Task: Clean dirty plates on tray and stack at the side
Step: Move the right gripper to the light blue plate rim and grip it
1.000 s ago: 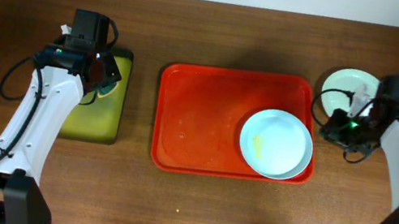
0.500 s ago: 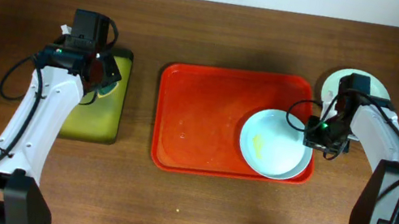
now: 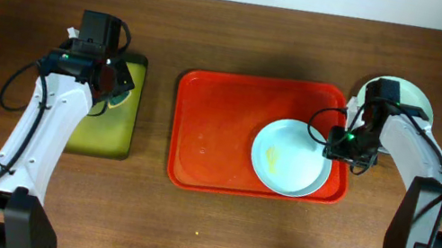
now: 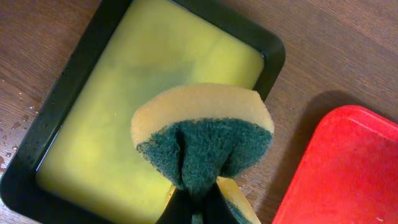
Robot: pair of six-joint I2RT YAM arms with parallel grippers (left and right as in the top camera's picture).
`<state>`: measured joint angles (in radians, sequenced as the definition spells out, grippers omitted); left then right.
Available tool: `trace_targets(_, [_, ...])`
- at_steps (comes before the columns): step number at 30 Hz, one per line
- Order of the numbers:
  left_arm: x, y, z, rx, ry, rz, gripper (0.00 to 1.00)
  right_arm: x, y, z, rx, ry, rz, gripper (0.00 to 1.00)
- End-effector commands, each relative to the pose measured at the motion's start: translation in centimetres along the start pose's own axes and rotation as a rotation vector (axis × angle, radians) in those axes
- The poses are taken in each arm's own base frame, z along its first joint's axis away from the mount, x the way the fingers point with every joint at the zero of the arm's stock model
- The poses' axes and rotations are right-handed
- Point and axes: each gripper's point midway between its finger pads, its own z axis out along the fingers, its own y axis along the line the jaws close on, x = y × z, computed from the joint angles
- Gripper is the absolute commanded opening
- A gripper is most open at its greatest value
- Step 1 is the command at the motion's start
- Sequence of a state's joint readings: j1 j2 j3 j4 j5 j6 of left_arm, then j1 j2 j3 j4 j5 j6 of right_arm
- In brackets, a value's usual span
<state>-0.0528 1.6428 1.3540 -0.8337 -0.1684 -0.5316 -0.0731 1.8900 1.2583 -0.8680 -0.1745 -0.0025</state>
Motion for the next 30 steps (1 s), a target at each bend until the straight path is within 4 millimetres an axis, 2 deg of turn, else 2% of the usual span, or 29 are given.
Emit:
trace_targets(1, [-0.4, 0.1, -0.6, 0.006, -0.020, 0.006, 0.00, 0.6, 1.2, 0.5, -0.084, 0.027, -0.050, 0.45])
trace_targets(5, [-0.4, 0.1, -0.6, 0.005, -0.019, 0.006, 0.00, 1.0, 1.0, 0.8, -0.077, 0.036, -0.048, 0.40])
trace_targets(7, [-0.4, 0.1, -0.6, 0.006, -0.019, 0.006, 0.00, 1.6, 0.9, 1.6, -0.078, 0.042, -0.046, 0.36])
trace_targets(9, [-0.4, 0.0, -0.6, 0.009, -0.017, 0.006, 0.00, 2.0, 0.8, 2.1, -0.079, 0.043, -0.046, 0.36])
trace_targets(13, [-0.3, -0.2, -0.6, 0.022, -0.010, 0.006, 0.00, 1.8, 1.4, 2.2, -0.086, 0.038, -0.043, 0.29])
trace_targets(15, [-0.3, -0.2, -0.6, 0.022, -0.010, 0.006, 0.00, 1.7, 3.4, 2.8, -0.088, 0.036, -0.096, 0.25])
trace_targets(16, [-0.3, -0.2, -0.6, 0.022, -0.010, 0.006, 0.00, 1.5, 4.6, 3.5, -0.091, 0.035, -0.086, 0.12])
trace_targets(18, [-0.3, -0.2, -0.6, 0.022, -0.011, 0.006, 0.00, 1.8, 7.0, 4.7, -0.095, 0.047, -0.092, 0.04])
trace_targets(20, [-0.3, -0.2, -0.6, 0.022, -0.012, 0.006, 0.00, 1.6, 10.0, 5.5, -0.105, 0.026, -0.064, 0.04])
trace_targets(24, [-0.4, -0.2, -0.6, 0.021, -0.015, 0.006, 0.00, 1.2, 14.5, 6.2, -0.140, -0.029, -0.070, 0.04])
trace_targets(28, [-1.0, 0.1, -0.3, -0.003, -0.044, -0.002, 0.00, 1.2, 15.7, 6.3, -0.146, -0.048, -0.103, 0.04])
trace_targets(30, [-1.2, 0.1, 1.6, -0.015, -0.032, -0.008, 0.00, 0.9, 15.8, 6.3, -0.150, -0.058, -0.105, 0.04])
